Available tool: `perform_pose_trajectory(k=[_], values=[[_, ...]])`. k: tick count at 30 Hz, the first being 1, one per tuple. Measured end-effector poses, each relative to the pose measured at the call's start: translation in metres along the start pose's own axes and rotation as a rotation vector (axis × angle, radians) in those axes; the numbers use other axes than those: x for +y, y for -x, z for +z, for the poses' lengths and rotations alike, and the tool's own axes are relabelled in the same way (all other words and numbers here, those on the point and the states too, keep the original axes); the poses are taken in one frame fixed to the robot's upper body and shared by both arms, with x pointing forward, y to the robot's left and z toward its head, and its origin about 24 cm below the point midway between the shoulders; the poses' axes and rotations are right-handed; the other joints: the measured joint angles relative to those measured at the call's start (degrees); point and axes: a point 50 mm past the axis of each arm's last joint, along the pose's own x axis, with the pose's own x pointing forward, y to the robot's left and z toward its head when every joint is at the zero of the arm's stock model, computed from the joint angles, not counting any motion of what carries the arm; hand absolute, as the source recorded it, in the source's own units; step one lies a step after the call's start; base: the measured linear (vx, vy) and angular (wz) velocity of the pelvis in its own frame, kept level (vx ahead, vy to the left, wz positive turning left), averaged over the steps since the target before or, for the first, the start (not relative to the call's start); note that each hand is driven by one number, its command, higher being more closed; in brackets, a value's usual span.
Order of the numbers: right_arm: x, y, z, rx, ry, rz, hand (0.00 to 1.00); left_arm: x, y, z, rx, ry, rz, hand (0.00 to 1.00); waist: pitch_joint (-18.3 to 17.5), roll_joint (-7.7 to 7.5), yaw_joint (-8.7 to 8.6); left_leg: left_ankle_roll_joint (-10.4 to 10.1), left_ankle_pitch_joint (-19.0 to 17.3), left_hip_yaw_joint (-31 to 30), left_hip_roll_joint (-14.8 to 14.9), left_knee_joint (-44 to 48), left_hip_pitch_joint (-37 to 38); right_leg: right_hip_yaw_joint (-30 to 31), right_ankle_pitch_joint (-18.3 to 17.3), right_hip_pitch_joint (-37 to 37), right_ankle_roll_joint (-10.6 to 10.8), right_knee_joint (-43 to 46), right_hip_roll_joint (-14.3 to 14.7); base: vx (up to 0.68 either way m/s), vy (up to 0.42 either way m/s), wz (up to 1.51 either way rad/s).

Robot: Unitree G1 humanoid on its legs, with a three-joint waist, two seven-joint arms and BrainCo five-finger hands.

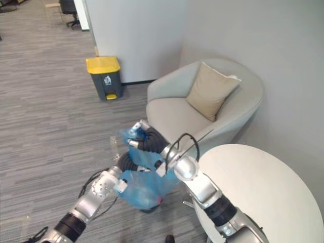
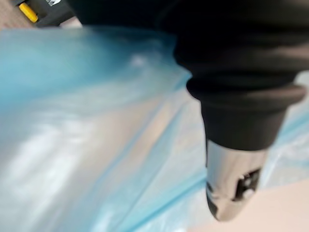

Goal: Gather rubbish on tea table into small bin, then transfer packed bag to large trash can.

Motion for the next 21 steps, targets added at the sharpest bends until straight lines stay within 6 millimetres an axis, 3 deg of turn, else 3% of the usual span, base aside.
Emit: perform_pose_trajectory(k=[9, 15, 16, 21], values=[[-0.004, -0.013, 0.012, -0.058, 0.025, 0.010, 1.00, -0.018, 0.002, -0.004, 0.005, -0.002, -0.083, 0.00, 0.0, -0.05, -0.01, 0.0, 0.0, 0.6, 0.0, 0.0, 0.0, 0.8, 0.2, -0.4, 0.0, 0.1, 0.1, -0.01, -0.002, -0.04], [-0.001, -0.022, 0.022, -0.117, -0.031, 0.012, 1.00, -0.020, 0.001, -0.004, 0.006, -0.011, -0.082, 0.00, 0.1, -0.14, -0.13, -0.2, -0.1, 1.3, 0.2, 0.0, 0.2, 1.5, 0.4, -0.5, -0.1, 0.0, 0.4, 0.00, -0.003, -0.06], [0.000, -0.025, 0.024, -0.130, -0.044, 0.013, 1.00, -0.018, -0.001, -0.003, 0.001, -0.030, -0.070, 1.00, 0.1, -0.16, -0.14, -0.3, -0.2, 1.4, 0.2, 0.0, 0.2, 1.6, 0.5, -0.6, -0.2, 0.0, 0.4, 0.00, -0.005, -0.09], [0.015, -0.029, 0.036, -0.190, -0.096, 0.082, 1.00, -0.014, -0.006, -0.002, 0.000, -0.094, -0.037, 1.00, 0.2, -0.24, -0.26, -0.4, -0.3, 1.9, 0.6, 0.0, 0.3, 2.1, 0.6, -0.7, -0.3, 0.0, 0.7, 0.00, -0.007, -0.06]])
